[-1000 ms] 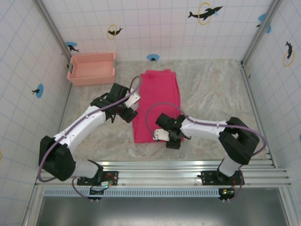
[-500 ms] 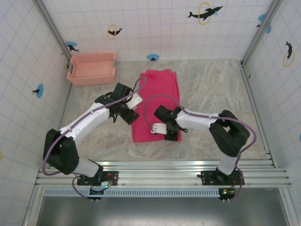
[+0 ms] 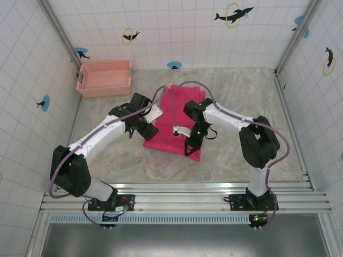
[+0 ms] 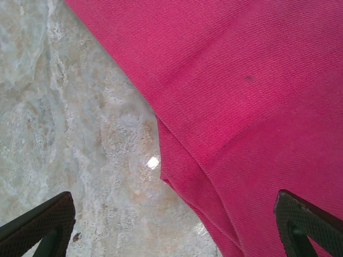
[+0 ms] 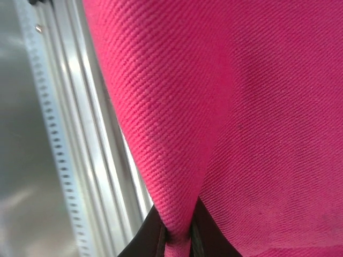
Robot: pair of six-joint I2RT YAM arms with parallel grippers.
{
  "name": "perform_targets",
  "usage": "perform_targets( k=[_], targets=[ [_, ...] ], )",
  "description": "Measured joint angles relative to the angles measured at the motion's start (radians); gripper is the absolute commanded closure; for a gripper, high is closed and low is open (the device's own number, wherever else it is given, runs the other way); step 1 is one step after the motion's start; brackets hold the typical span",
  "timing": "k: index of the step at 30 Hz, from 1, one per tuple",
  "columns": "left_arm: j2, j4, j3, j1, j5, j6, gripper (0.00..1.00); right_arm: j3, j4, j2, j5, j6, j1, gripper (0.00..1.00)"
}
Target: Roll up the long pants
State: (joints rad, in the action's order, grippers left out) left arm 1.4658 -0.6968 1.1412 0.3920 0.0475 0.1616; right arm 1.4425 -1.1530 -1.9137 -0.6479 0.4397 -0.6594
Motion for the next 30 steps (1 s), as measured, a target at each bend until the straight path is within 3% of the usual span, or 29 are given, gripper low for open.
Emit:
perform_targets(
  k=[9, 21, 30],
  targets=[
    [-0.002, -0.016, 0.0, 0.0, 0.042, 0.0, 0.03, 0.101, -0.119, -0.226, -0.219, -0.019, 0.053, 0.93],
    [-0.058, -0.058, 0.04, 0.023, 0.109, -0.027, 0.03, 0.238, -0.15, -0.271, -0.326, -0.089, 0.114, 0.91],
    [0.122, -0.061, 0.083, 0.047, 0.072, -0.093, 0.03, 0.272, -0.161, -0.392, -0.367, -0.1, 0.11, 0.92]
  ],
)
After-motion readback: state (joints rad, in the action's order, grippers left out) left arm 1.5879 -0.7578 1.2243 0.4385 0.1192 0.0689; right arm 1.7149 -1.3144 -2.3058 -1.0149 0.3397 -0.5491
